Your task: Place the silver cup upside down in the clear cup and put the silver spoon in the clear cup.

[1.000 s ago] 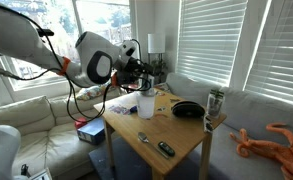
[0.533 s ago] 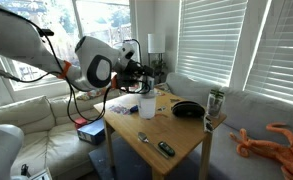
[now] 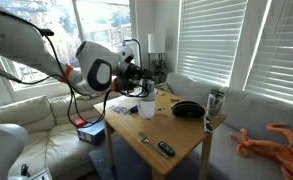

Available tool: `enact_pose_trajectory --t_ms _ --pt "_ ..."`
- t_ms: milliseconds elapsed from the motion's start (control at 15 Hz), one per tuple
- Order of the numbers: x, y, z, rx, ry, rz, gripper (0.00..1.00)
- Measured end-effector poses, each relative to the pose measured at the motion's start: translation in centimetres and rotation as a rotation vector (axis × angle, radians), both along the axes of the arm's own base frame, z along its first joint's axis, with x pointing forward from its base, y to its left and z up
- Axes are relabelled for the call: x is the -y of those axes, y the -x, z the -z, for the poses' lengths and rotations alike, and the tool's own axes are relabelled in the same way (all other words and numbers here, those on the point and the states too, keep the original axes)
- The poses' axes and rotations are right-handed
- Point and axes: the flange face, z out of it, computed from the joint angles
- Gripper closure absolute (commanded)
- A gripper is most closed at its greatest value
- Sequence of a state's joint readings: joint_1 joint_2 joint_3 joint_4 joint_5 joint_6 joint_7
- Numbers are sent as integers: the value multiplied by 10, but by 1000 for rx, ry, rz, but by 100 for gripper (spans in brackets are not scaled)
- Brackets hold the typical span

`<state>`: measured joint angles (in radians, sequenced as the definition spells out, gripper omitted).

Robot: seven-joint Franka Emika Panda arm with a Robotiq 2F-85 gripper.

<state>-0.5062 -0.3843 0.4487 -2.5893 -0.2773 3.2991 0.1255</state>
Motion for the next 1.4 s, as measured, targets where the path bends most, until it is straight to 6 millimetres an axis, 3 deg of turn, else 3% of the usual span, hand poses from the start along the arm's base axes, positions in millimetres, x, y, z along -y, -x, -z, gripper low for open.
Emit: enact_pose_trajectory --t_ms 400,933,1000,1400 --pt "4 -6 9 32 -24 26 42" --pt "-6 -21 19 40 -52 18 42" --pt "-7 -23 20 41 -55 20 4" --pt "-12 -33 18 47 -71 7 0"
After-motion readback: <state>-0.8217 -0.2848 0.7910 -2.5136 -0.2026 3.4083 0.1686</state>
